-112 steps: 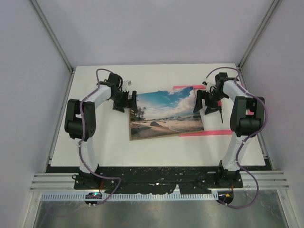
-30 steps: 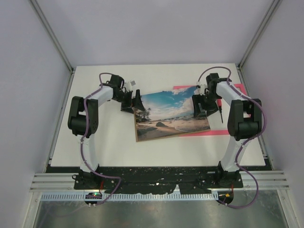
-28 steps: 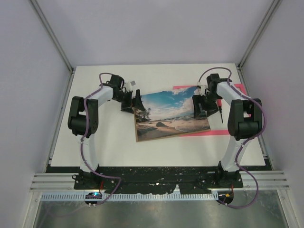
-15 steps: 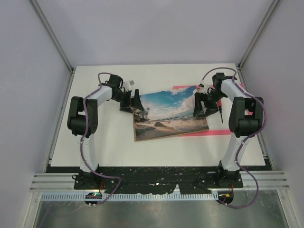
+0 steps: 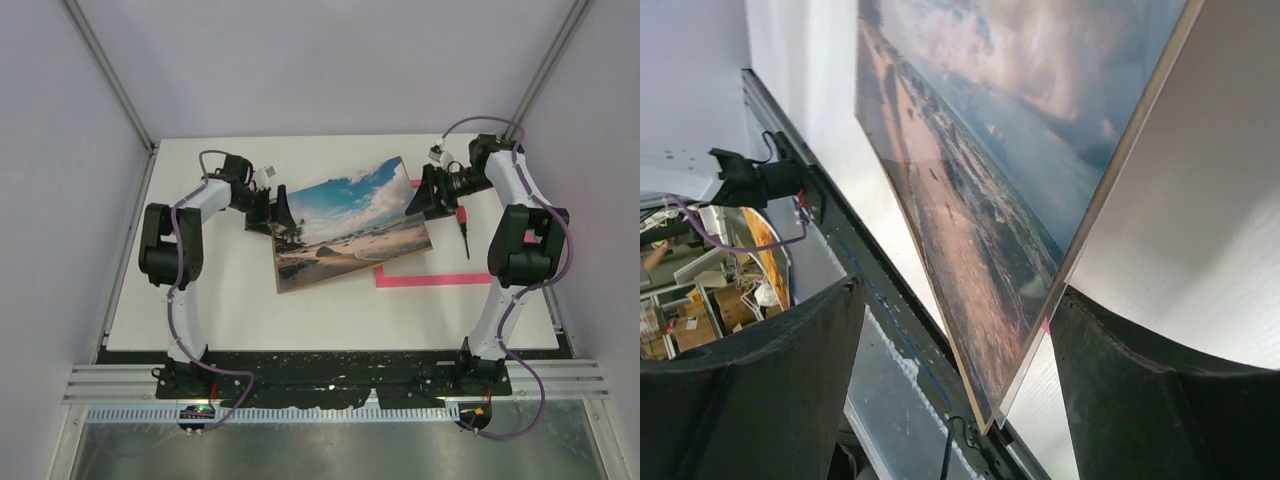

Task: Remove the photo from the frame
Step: Adjust the photo frame at the center of the board.

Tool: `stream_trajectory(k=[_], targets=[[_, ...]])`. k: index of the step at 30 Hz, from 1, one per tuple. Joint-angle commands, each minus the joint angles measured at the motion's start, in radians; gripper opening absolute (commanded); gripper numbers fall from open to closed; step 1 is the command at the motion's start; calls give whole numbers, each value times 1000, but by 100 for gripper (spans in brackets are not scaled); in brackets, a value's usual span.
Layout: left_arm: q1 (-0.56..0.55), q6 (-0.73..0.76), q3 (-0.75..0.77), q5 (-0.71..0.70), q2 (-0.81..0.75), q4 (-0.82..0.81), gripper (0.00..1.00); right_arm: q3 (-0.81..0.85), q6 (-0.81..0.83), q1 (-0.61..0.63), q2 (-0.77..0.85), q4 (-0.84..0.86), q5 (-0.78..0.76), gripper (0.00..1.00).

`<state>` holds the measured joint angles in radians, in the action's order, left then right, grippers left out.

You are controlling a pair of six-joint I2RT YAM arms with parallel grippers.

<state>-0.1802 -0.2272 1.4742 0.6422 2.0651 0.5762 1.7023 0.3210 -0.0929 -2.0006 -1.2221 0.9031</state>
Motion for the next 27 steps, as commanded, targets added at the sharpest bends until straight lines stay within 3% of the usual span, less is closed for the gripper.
stream_trajectory(k=[1,11,22,27], targets=[[-65,-12,5,151,7,-19,100,65,53,126,89,-89,373,77],[-65,-11,6,152,10,-16,100,209,55,300,126,-122,303,77],[-65,-11,9,155,12,-16,100,206,7,300,134,-79,211,77],[-65,-11,9,157,15,-15,100,206,15,294,146,-83,238,77]])
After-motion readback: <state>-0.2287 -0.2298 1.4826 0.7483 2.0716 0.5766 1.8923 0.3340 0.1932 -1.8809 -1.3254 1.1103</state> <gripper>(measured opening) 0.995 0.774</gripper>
